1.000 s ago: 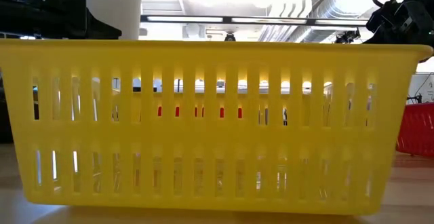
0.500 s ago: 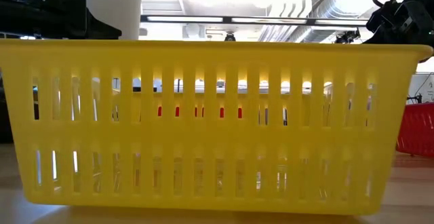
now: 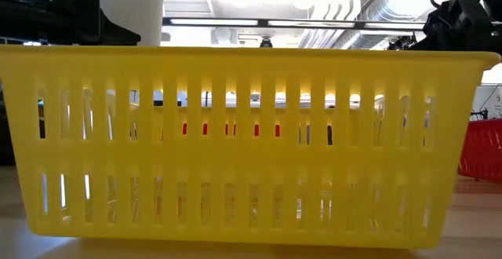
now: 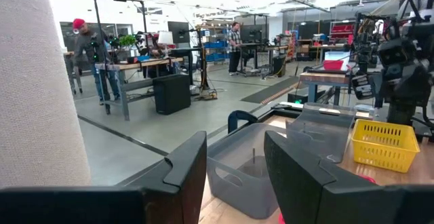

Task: Stack baskets by color
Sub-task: Stack the right black bin on the middle black bin

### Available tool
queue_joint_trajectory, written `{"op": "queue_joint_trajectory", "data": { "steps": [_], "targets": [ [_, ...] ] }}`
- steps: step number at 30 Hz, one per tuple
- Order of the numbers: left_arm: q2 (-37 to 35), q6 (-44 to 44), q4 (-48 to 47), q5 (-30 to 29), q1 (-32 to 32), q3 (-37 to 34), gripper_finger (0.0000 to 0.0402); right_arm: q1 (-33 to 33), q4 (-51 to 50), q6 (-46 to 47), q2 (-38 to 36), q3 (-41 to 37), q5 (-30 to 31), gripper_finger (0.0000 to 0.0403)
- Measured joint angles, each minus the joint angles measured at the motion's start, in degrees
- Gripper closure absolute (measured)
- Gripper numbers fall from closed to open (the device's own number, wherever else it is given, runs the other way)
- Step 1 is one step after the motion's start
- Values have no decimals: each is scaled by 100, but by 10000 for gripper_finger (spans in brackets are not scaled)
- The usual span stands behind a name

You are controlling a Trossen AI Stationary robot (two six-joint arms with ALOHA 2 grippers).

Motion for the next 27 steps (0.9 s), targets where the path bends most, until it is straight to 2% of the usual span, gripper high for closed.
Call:
{"op": "queue_joint_trajectory", "data": {
  "steps": [2,11,27],
  "targets": [
    [0,-6,31,0,0,0,266,-2,-5,150,1,0,117,284],
    [0,-441,-11,0,-1,0,266,-2,69,-287,1,0,141,284],
    [0,-441,-11,0,0,0,266,-2,177,-308,1,1,680,284]
  ]
}}
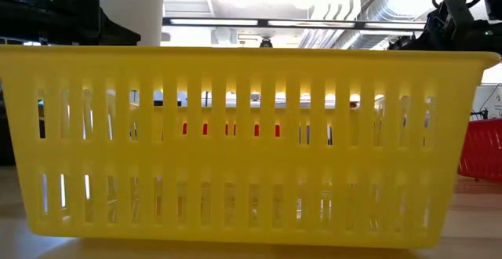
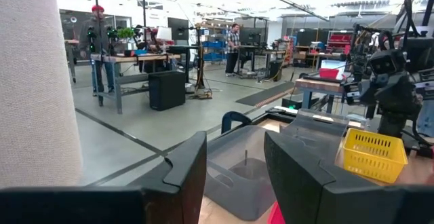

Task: Stack baskets by color
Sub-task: Stack the right black bin on the middle black bin

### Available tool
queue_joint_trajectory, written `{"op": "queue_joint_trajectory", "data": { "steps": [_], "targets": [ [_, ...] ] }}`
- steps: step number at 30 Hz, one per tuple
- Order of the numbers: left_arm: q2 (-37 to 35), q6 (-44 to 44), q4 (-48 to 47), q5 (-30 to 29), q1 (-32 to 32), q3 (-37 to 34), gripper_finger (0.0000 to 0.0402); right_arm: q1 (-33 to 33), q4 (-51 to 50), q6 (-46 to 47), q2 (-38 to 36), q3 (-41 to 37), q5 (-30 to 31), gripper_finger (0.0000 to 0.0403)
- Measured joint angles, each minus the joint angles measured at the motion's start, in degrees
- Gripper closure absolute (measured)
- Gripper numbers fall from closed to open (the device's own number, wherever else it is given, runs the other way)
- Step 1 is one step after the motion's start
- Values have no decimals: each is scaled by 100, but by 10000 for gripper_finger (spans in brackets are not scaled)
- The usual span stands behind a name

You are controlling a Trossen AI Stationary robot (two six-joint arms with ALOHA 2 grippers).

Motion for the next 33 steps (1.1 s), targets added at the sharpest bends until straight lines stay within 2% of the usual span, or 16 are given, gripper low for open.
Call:
{"op": "queue_joint_trajectory", "data": {
  "steps": [4,8,14,19,26,33],
  "targets": [
    [0,0,0,0,0,0,266,0,-1,-1,0,1,118,280],
    [0,0,0,0,0,0,266,0,-2,-1,0,0,216,258],
    [0,0,0,0,1,0,266,-2,0,-159,0,1,825,226],
    [0,21,0,0,0,0,266,-2,254,-214,0,2,1346,223],
    [0,349,0,0,1,0,266,-78,501,-738,57,240,1719,224],
    [0,512,14,0,1,1,266,-440,472,-1029,642,627,1910,224]
  ]
}}
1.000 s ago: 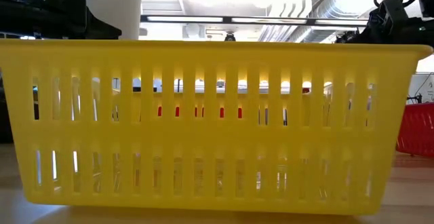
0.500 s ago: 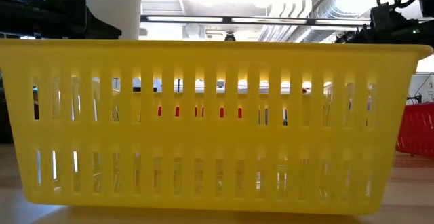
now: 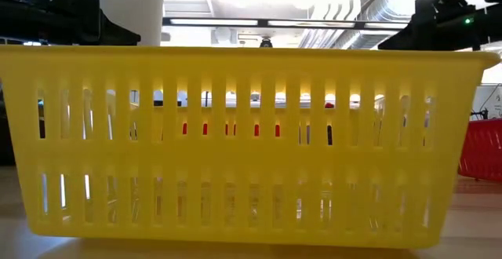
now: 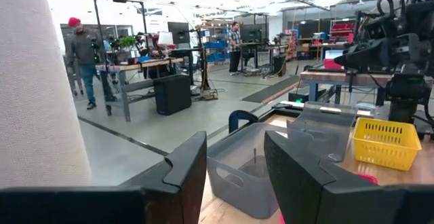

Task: Stack baskets by color
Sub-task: Stack the right black bin on the middle black bin

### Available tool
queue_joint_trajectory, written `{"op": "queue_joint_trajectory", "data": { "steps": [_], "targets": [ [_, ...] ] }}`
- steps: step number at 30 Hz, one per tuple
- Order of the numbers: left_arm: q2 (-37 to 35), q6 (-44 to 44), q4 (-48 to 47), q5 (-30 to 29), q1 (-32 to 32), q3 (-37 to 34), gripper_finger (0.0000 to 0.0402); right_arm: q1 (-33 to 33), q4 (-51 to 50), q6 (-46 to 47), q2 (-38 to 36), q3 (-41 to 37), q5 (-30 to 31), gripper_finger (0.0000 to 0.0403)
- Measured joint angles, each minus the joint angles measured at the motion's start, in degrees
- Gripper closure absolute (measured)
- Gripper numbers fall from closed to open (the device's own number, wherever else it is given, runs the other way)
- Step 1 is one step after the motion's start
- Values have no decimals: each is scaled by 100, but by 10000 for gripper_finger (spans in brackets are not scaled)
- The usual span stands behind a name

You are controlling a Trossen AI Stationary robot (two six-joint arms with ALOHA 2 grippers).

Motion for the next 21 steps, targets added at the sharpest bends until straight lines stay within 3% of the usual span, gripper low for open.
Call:
{"op": "queue_joint_trajectory", "data": {
  "steps": [9,21],
  "targets": [
    [0,-30,-134,0,0,-1,266,-367,-291,-69,1354,790,-436,225],
    [2,-220,-566,0,0,-1,266,-434,-2985,381,3169,2534,-1087,225]
  ]
}}
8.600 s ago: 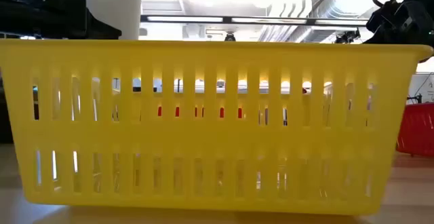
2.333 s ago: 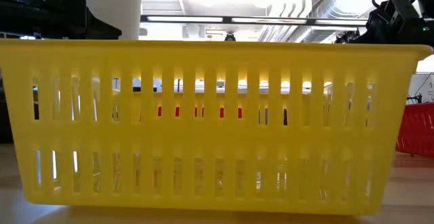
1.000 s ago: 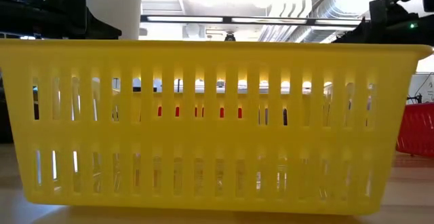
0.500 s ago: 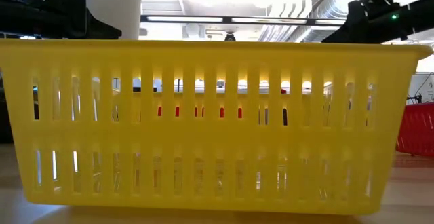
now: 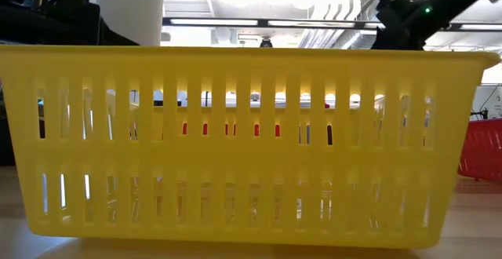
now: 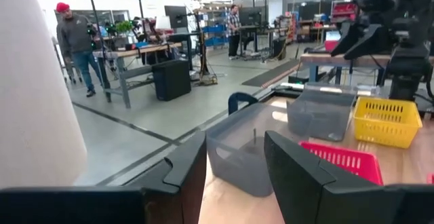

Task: Stack baskets by color
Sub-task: Stack the right black bin on the middle black bin

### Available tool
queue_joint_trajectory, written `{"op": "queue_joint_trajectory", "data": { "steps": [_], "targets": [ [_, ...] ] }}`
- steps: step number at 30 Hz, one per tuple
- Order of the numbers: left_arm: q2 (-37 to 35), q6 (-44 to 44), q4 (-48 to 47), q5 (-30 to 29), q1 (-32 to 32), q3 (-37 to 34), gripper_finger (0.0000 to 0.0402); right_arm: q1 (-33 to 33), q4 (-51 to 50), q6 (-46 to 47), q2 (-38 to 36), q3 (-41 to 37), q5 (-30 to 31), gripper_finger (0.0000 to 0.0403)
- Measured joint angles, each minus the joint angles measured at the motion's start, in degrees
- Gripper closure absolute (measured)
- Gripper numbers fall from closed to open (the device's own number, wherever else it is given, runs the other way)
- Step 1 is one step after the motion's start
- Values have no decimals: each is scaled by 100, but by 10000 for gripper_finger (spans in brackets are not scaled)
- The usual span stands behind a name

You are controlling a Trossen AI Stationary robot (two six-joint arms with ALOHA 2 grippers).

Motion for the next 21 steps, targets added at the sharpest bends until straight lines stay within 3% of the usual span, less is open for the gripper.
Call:
{"op": "queue_joint_trajectory", "data": {
  "steps": [9,21],
  "targets": [
    [0,-550,-539,81,0,0,266,0,-1311,-134,744,753,-556,224],
    [-2,-1196,-523,1249,-2,0,266,-2,-1609,-431,1517,805,-875,224]
  ]
}}
